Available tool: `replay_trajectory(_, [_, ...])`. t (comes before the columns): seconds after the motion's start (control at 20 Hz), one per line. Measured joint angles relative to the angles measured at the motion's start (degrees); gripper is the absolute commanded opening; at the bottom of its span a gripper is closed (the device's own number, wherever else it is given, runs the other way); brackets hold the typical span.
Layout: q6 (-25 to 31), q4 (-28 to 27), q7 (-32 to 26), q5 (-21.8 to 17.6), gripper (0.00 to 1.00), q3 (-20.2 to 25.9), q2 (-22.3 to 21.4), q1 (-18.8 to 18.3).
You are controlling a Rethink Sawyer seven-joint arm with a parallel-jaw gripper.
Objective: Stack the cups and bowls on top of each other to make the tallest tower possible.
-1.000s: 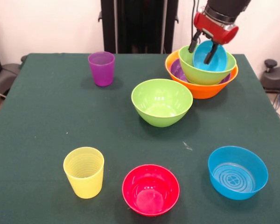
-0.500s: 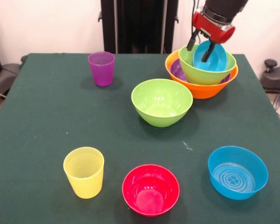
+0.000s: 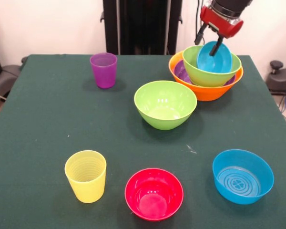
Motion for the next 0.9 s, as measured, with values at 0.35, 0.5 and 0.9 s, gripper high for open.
replay_trajectory(0.35, [0.0, 1.9, 0.0, 0.0, 0.0, 0.0, -1.6, 0.1])
replay_trajectory(0.5, [-0.2, 2.4, 0.0, 0.0, 0.0, 0.0, -2.2, 0.2])
replay_trajectory(0.9, [-0.3, 2.5, 0.0, 0.0, 0.0, 0.0, -2.2, 0.2])
